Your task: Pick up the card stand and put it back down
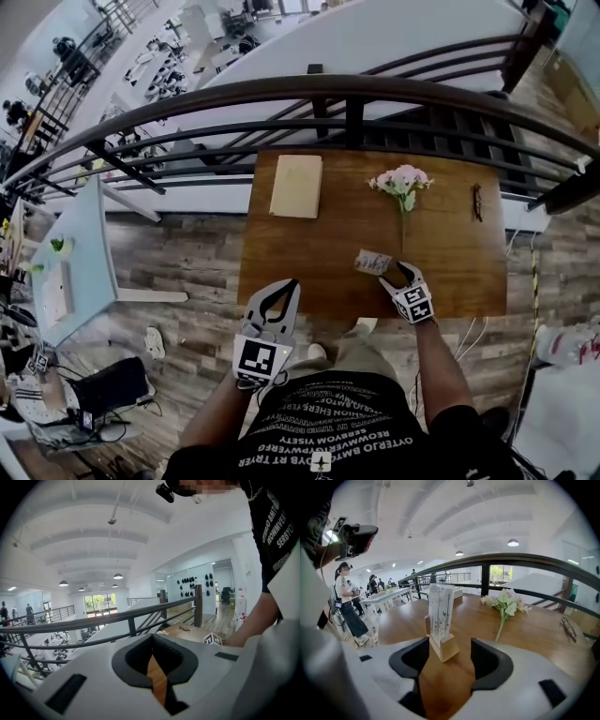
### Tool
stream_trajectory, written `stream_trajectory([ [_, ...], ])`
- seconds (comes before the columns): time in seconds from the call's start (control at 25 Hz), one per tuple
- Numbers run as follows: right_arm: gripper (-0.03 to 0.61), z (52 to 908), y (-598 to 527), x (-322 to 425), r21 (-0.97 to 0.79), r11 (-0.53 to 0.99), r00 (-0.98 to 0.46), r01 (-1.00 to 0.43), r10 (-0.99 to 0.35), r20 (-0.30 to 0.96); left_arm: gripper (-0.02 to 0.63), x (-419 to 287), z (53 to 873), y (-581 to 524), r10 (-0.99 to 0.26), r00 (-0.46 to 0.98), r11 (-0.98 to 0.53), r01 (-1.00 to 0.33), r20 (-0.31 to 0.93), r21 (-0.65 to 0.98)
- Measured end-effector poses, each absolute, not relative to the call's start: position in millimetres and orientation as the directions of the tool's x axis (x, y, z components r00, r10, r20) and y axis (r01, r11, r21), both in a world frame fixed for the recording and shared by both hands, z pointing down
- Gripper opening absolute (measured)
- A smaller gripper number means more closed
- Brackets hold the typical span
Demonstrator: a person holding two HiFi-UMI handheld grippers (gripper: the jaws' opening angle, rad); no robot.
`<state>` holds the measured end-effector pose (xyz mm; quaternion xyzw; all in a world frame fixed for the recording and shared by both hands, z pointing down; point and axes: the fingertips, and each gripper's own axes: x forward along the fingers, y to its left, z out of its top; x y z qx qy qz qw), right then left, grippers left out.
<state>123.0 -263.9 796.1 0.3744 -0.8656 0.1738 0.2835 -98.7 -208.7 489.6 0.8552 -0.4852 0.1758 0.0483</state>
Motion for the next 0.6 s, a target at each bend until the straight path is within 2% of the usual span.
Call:
stream_trajectory([
  [0.24, 0.249, 723, -246, 147, -0.123, 0.575, -0.555, -0.809, -0.677, 0.484, 0.023, -102, 465, -199, -0.854, 0.457, -0.483, -0.874, 0.247, -0.051],
  [0.32, 0.211, 694, -240, 151, -0.118, 0.542, -0.533, -0.832, -0.723, 0.439, 0.023, -107, 454, -196, -0.871, 0.447, -0.465, -0.884, 0.206, -0.047],
  [0.48, 0.058, 630, -227, 153, -0.058, 0.496, -0.48, -0.866, -0.795, 0.37, 0.023, -106, 435, -187, -0.882, 0.45, -0.464, -0.882, 0.141, -0.085],
  [0.6, 0.015, 581, -210, 145, -0.02, 0.485, -0.467, -0.874, -0.829, 0.307, 0.023, -105, 428, -174, -0.877, 0.466, -0.477, -0.874, 0.122, -0.09],
])
